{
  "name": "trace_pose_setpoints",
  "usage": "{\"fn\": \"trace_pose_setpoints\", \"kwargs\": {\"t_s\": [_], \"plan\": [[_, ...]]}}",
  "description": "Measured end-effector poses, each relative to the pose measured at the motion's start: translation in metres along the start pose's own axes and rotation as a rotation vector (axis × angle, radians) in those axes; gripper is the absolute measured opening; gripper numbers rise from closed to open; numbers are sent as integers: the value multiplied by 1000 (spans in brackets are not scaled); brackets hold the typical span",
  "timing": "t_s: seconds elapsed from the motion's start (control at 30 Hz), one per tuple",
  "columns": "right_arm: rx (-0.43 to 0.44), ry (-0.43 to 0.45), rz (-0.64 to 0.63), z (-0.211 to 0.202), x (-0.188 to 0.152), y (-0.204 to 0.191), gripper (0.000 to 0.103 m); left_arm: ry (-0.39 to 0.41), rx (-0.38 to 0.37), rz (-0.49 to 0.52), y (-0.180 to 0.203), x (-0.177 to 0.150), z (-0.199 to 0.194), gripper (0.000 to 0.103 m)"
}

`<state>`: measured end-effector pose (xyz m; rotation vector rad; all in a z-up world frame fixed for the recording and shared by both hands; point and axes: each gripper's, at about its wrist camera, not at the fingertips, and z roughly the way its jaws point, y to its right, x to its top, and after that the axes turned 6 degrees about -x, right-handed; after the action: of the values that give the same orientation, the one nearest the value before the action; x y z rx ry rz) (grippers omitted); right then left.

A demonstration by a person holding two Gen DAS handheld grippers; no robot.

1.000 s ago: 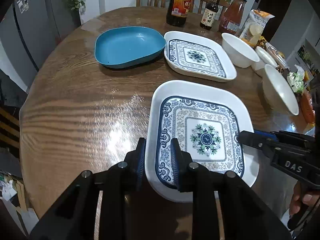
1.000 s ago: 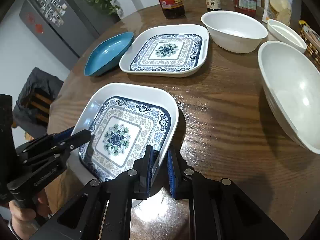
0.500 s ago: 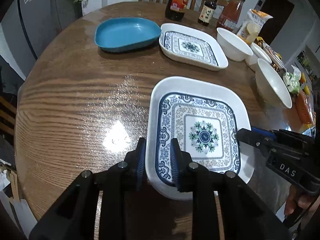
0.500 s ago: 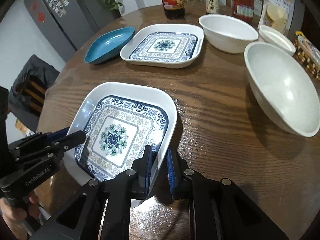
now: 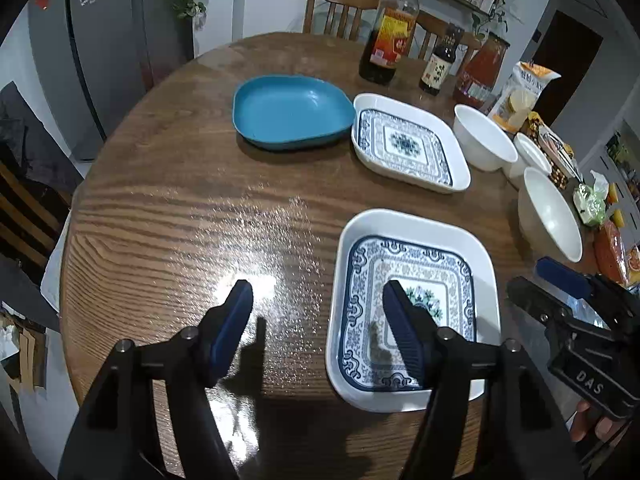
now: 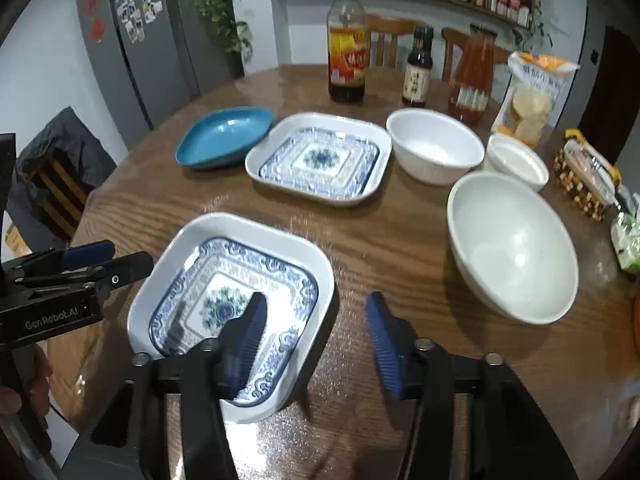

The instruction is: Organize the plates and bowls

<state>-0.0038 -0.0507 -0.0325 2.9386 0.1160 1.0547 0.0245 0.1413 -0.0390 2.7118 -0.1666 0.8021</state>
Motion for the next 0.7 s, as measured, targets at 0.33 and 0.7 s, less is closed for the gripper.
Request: {"fn": "trace_pose_setpoints", "kwargs": {"t_s": [0.33, 0.7], "plan": [[4, 48, -7, -9, 12, -1, 60, 42, 0, -9, 6, 16, -13, 86], [45, 21, 35, -2, 23, 13, 60, 34, -11, -34, 7, 37, -6, 97]]}}
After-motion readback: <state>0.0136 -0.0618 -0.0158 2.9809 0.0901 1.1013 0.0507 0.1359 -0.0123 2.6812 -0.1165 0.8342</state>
